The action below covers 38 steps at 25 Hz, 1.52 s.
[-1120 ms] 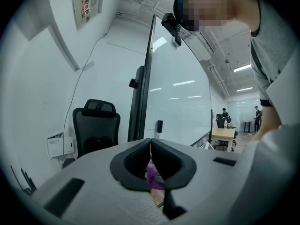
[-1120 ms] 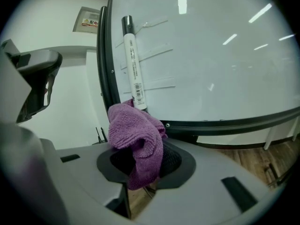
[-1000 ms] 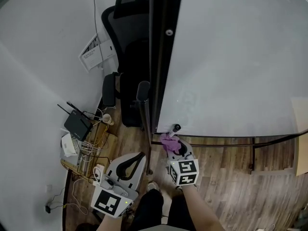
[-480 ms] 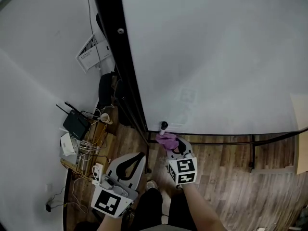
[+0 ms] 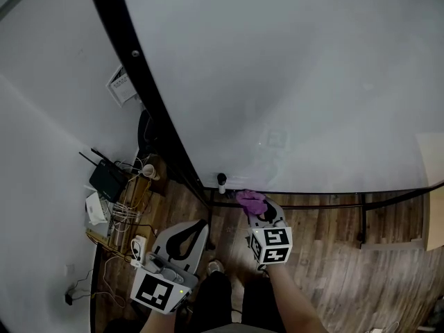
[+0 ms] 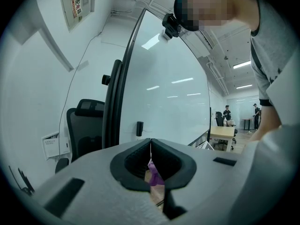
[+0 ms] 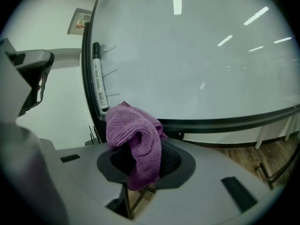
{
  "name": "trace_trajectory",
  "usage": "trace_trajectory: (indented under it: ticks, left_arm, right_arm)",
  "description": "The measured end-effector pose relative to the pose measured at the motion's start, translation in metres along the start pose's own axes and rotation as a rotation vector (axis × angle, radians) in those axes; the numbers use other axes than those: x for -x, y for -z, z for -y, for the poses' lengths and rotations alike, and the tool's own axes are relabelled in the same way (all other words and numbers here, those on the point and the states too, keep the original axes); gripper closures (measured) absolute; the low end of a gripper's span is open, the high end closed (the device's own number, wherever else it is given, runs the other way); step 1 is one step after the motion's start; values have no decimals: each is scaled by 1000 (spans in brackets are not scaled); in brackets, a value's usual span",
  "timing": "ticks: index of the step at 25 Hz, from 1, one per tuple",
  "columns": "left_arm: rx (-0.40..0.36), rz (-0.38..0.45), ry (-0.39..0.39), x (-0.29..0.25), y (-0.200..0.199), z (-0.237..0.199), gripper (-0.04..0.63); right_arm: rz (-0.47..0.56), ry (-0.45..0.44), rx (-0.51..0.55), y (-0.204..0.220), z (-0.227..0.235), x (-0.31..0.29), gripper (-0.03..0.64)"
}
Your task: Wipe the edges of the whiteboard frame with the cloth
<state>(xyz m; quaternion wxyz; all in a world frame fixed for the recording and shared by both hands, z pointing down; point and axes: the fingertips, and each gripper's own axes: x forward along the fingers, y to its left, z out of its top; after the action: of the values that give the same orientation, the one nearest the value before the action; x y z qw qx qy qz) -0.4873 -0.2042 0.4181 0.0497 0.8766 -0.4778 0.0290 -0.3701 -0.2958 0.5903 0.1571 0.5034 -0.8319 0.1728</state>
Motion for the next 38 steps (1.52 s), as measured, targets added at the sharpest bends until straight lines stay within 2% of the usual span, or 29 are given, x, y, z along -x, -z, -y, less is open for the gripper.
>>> trace_trajectory:
  ticks: [3, 13, 23, 33, 38]
  left_arm:
    - [28, -24, 14, -5, 1, 12, 578]
    - [3, -3, 32, -22, -7, 45, 578]
    - [14, -13, 42, -41, -10, 82, 578]
    - [8, -19, 35, -56, -10, 112, 578]
    - [-28, 14, 20, -63, -13, 122, 578]
  right_arm:
    - [-4, 13, -1, 1, 11, 6, 518]
    - [-7, 59, 0, 2, 57, 31, 518]
    - [-8, 104, -12, 5, 107, 54, 518]
    - [-8, 104, -20, 8, 139, 67, 518]
    - [-9, 99, -17, 10, 153, 72, 518]
